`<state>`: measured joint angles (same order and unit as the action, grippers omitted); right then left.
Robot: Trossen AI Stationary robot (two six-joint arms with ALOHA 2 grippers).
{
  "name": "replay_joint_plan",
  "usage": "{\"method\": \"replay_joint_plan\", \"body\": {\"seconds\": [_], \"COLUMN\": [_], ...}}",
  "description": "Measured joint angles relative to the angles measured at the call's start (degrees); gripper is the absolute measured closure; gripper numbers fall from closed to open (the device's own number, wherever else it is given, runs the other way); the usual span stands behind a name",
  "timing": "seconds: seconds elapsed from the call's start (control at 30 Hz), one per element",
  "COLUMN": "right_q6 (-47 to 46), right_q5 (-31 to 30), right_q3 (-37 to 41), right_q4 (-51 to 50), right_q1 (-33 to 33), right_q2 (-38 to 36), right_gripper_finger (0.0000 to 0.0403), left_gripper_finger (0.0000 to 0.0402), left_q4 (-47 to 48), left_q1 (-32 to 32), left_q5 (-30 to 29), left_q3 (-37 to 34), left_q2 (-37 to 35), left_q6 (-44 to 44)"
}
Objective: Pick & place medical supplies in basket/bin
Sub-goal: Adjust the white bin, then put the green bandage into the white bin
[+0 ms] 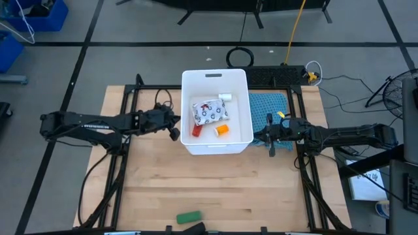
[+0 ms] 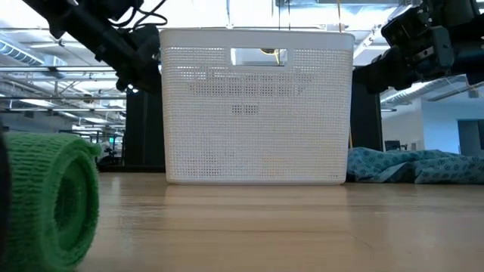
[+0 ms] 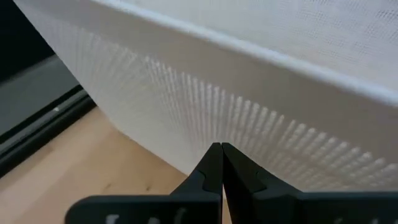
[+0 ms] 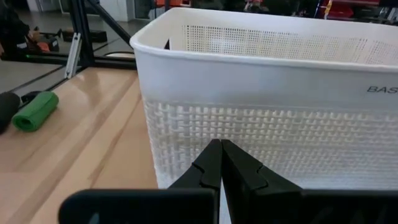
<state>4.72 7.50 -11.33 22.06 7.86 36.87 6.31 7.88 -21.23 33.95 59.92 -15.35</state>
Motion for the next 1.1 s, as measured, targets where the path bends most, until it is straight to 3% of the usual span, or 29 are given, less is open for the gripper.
{"method": "replay_joint_plan", "body": {"seconds": [0.3,0.6,0.87,1.1], "right_q6": [0.1,0.67,0.13,0.37], "right_q5": [-0.21,0.03,0.19,0.2], "right_q3": [0.0,0.0,0.0,0.0], "right_q4": [-1.7,-5.21,-5.4,-5.43], "right_q1": [0.0,0.0,-0.07,-0.07], "right_q2": [-2.4,-5.91,-6.02,-6.02], "right_gripper_finger": [0.0403,0.0403,0.0403,0.0403], "left_gripper_finger": [0.0401,0.0401,0.0401,0.0401], "left_q4": [6.61,17.65,7.67,4.82], "left_q1": [-2.32,-18.17,-34.74,-40.1], "left_q5": [-1.63,-6.73,-14.08,-19.37], "left_q3": [0.02,0.02,0.02,-3.85], "left_q2": [-3.72,-10.56,-10.89,-15.5], "left_q6": [1.53,-1.46,14.19,16.78]}}
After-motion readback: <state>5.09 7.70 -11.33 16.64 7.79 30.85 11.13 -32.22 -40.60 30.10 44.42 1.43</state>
